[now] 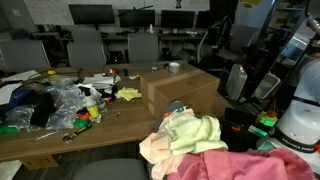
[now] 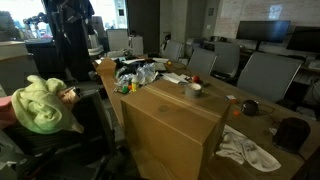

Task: Move the two shirts and the yellow towel from the top of the box to the backrest of the chair

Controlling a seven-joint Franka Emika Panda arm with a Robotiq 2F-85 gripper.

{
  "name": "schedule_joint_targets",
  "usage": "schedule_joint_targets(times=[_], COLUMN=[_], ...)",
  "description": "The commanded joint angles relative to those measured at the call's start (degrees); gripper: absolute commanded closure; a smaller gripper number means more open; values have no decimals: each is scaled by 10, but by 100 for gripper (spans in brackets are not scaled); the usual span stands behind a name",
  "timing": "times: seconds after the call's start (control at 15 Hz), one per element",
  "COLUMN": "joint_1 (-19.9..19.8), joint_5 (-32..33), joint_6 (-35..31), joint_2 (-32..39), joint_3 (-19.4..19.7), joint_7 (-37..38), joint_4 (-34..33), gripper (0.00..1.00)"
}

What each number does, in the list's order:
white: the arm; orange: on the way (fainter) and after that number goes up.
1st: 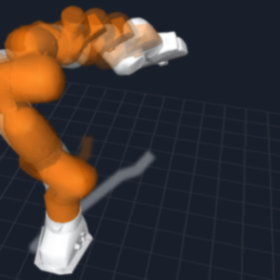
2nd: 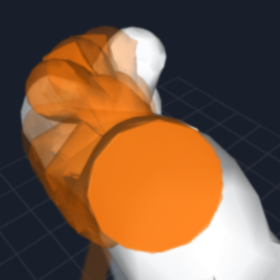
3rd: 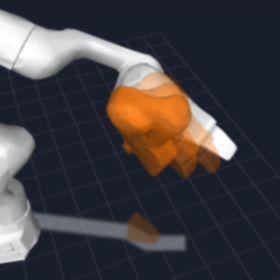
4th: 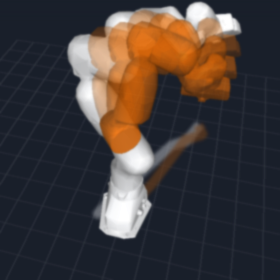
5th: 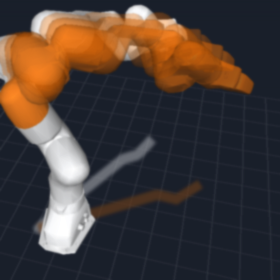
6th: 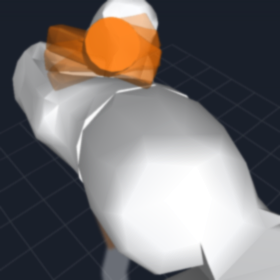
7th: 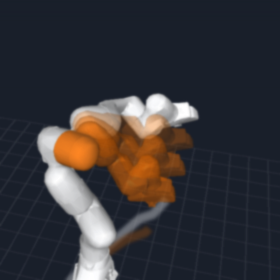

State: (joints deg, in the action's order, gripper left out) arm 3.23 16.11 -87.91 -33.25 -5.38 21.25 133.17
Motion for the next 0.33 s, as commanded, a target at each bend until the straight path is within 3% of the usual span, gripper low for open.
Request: schedule_joint_targets(times=[0.0,0.07,0.13,0.27], joint_1=[-22,-28,-34,-42], joint_5=[-62,-77,-56,-72], joint_6=[-52,-65,-31,-46], joint_2=[-108,-132,-65,-102], joint_3=[26,30,11,16], joint_7=[16,17,0,-1], joint_4=[97,118,63,97], gripper=[0,0,0,0])
